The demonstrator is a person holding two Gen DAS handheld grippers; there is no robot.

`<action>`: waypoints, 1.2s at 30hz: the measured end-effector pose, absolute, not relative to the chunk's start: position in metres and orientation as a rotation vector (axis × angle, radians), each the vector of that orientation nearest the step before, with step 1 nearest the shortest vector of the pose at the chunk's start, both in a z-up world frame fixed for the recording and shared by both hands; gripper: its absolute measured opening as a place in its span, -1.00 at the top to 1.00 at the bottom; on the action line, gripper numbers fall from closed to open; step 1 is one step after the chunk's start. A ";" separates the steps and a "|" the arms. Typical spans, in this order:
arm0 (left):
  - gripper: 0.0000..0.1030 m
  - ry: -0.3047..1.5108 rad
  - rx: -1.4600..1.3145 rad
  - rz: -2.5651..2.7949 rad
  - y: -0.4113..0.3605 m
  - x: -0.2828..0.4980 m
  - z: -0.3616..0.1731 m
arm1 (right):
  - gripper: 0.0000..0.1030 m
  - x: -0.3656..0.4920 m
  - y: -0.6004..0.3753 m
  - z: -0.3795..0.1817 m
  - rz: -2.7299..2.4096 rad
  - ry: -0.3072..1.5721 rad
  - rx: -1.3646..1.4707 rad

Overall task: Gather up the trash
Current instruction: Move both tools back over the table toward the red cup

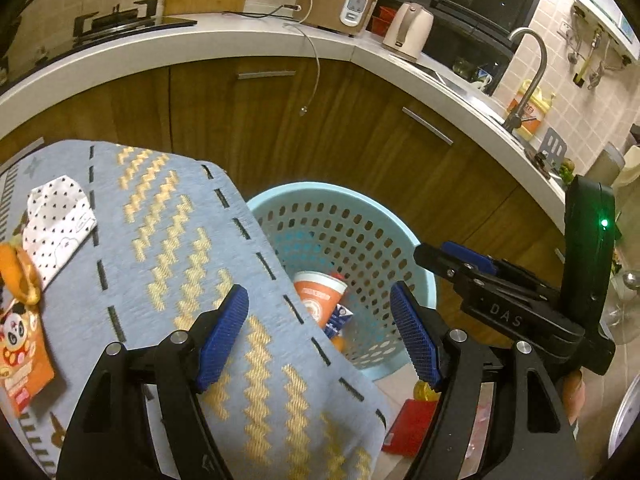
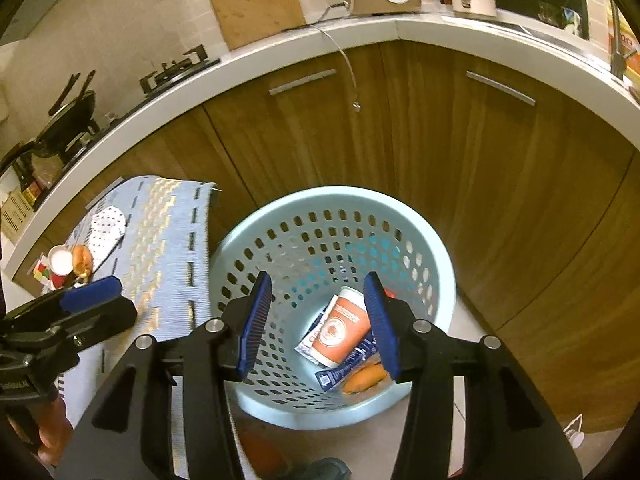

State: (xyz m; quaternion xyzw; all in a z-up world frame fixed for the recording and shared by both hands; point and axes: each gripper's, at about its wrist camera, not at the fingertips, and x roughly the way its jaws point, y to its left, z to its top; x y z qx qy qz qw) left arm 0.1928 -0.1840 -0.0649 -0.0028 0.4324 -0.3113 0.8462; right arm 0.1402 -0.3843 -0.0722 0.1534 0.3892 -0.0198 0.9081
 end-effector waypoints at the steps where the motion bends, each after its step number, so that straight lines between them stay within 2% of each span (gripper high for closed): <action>1: -0.39 0.906 -0.011 -0.652 -0.179 0.191 -0.063 | 0.14 0.141 -0.380 -0.070 -0.033 0.801 0.310; 12: -0.39 0.837 -0.102 -0.547 -0.114 0.180 -0.041 | 0.14 0.149 -0.327 -0.044 0.088 0.764 0.250; 22: -0.39 0.710 -0.129 -0.211 -0.013 0.186 -0.017 | 0.14 0.168 -0.227 -0.045 0.264 0.751 0.175; 27: -0.39 0.721 -0.141 -0.101 0.034 0.208 -0.019 | 0.15 0.180 -0.187 -0.049 0.321 0.755 0.151; 36: -0.41 0.753 -0.011 0.033 0.048 0.254 -0.040 | 0.15 0.197 -0.169 -0.062 0.344 0.784 0.153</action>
